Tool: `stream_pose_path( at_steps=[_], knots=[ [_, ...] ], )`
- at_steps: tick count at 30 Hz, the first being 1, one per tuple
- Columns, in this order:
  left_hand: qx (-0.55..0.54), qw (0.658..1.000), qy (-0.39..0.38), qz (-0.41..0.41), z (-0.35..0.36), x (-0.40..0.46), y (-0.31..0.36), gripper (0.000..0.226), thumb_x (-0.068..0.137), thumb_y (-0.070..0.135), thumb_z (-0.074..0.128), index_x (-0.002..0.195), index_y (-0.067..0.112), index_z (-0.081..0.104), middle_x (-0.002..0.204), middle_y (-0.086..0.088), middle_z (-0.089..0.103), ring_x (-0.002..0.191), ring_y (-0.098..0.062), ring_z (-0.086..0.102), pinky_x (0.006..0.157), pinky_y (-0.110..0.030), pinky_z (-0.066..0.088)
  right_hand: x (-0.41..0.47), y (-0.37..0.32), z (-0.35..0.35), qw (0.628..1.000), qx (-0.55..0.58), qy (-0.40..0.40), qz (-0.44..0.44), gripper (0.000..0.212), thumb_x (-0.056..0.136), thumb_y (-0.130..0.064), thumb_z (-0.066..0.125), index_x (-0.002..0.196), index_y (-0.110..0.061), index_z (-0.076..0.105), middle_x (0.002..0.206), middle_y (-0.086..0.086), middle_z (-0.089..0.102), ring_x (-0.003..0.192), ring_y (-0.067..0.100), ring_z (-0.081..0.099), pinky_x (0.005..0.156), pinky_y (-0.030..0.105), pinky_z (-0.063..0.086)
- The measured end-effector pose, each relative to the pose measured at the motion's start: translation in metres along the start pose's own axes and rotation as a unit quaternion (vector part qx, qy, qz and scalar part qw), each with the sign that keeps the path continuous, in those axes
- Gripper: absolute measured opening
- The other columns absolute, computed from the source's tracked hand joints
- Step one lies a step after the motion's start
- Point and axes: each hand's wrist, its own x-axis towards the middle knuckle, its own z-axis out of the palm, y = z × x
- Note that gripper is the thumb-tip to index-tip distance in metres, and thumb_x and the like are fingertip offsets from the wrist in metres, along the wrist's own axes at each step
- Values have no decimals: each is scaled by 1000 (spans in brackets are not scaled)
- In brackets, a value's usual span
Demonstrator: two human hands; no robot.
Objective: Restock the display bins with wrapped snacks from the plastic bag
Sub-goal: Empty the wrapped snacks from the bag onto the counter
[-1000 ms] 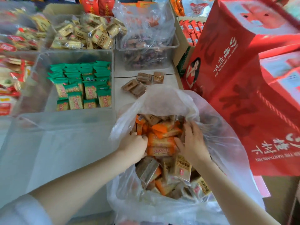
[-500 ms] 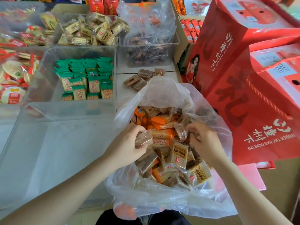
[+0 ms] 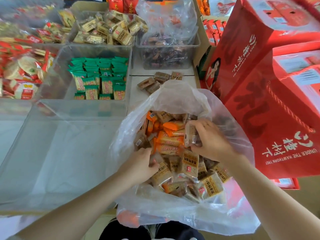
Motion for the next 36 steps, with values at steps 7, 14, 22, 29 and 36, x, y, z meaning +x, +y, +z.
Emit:
stream_pose_path(
  at_steps=[7,14,22,29,36],
  knots=[
    [-13,990,-107,-89,-1,13,-2,72,55,70,70,107,22,59,103,8,64,89,-10,61,81,-29,53,-36,-16,-3,987,-42,-155,-7,52,76,-49,61,122,-37,40,115,-12,45,109,9,43,88,24,36],
    [29,990,-117,-71,-8,8,15,70,54,65,76,100,16,55,99,4,53,85,-12,56,68,-26,50,-44,-21,23,973,-8,-223,51,126,56,-67,75,149,-24,2,153,-3,18,140,20,22,113,38,27],
    [-113,992,18,51,-94,2,32,72,64,51,77,123,27,45,117,16,49,100,-4,51,81,-22,42,-18,-24,-2,982,110,-92,120,79,60,-44,79,124,-39,33,107,-11,59,89,5,58,70,22,48],
    [-240,939,241,53,-183,84,27,64,68,47,75,122,22,50,116,14,54,101,-8,51,84,-29,43,92,-21,-69,891,353,188,214,67,64,-24,85,115,-28,41,93,-14,58,87,10,60,70,19,47],
    [88,987,134,27,-163,206,3,71,70,45,74,123,14,40,120,-8,54,104,-27,56,78,-35,47,239,28,-68,888,304,206,278,72,70,-29,82,124,-11,39,106,-1,51,95,16,51,77,28,41]
  ],
)
